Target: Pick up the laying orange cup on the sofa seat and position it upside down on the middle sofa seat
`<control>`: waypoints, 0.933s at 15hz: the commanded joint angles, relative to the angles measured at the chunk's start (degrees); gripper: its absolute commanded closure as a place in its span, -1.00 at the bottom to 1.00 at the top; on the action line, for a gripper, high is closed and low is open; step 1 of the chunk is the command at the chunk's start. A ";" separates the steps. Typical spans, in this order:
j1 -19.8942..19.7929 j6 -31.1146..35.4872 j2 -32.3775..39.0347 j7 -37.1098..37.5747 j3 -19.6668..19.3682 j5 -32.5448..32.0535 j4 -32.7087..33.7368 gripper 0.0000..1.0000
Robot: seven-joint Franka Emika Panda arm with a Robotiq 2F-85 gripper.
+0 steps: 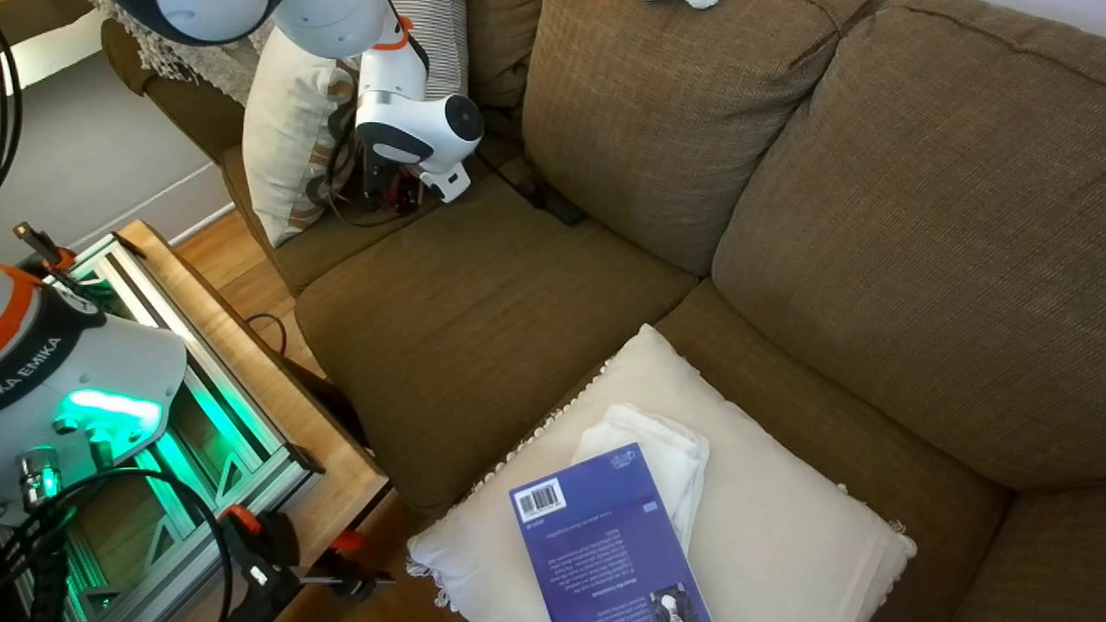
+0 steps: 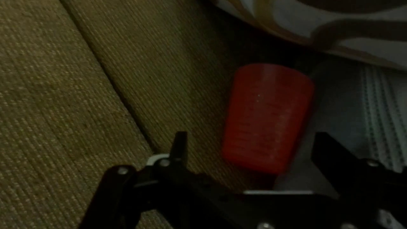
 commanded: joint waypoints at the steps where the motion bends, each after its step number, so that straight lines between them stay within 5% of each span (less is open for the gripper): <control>1: 1.79 -0.15 3.68 1.97 0.04 5.48 5.47 -1.00; 11: 13.19 -3.51 11.13 18.21 -7.38 8.34 17.99 -1.00; 12: 13.72 -4.53 11.91 19.21 -7.83 8.08 19.20 -0.91; 13: 14.14 -5.59 12.67 19.85 -8.15 7.89 20.35 -0.46; 14: 14.57 -6.44 13.16 20.51 -8.53 7.82 21.34 -0.42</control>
